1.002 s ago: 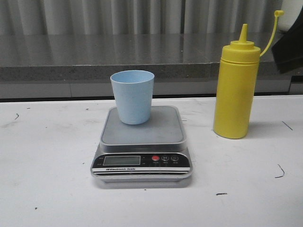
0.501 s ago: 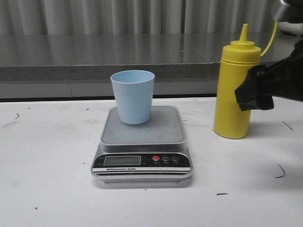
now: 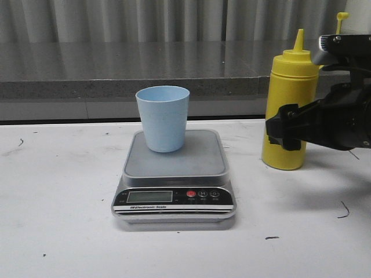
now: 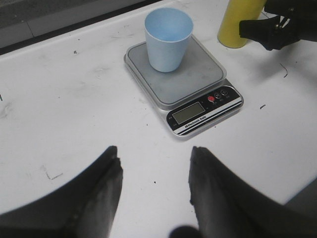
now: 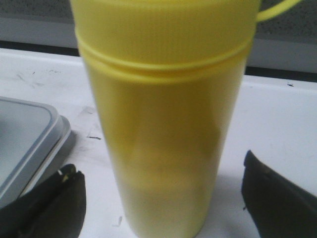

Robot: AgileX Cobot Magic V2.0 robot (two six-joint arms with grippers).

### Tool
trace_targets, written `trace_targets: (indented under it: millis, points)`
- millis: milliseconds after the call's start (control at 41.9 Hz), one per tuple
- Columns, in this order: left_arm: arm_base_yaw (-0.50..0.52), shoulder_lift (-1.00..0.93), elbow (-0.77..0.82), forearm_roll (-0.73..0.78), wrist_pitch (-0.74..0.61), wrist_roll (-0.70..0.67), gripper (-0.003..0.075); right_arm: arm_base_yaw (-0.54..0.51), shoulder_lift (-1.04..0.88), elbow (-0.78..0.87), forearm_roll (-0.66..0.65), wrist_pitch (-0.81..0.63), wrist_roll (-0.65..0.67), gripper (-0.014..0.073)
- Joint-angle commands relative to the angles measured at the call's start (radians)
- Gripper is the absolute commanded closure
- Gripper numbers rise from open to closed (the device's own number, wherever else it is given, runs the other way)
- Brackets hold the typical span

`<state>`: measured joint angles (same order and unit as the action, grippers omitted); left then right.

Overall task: Pour seasoning into cup on scale with both arms
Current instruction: 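Move the right gripper to the yellow squeeze bottle and grasp it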

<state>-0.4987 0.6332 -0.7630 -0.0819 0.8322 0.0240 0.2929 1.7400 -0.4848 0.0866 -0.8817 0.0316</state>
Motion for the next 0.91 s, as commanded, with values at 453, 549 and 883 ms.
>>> trace_targets:
  millis: [453,549,883]
  points:
    - [-0.005,-0.001,-0.025,-0.011,-0.071,-0.005,0.0407,-0.013,0.119,-0.131,0.002,-0.238,0.004,-0.0060]
    - [-0.005,-0.001,-0.025,-0.011,-0.071,-0.005,0.0407,-0.013,0.146,-0.162,0.002,-0.240,0.004,-0.0060]
    - [-0.005,-0.001,-0.025,-0.011,-0.071,-0.005,0.0407,-0.013,0.181,-0.190,0.010,-0.233,0.004,0.0001]
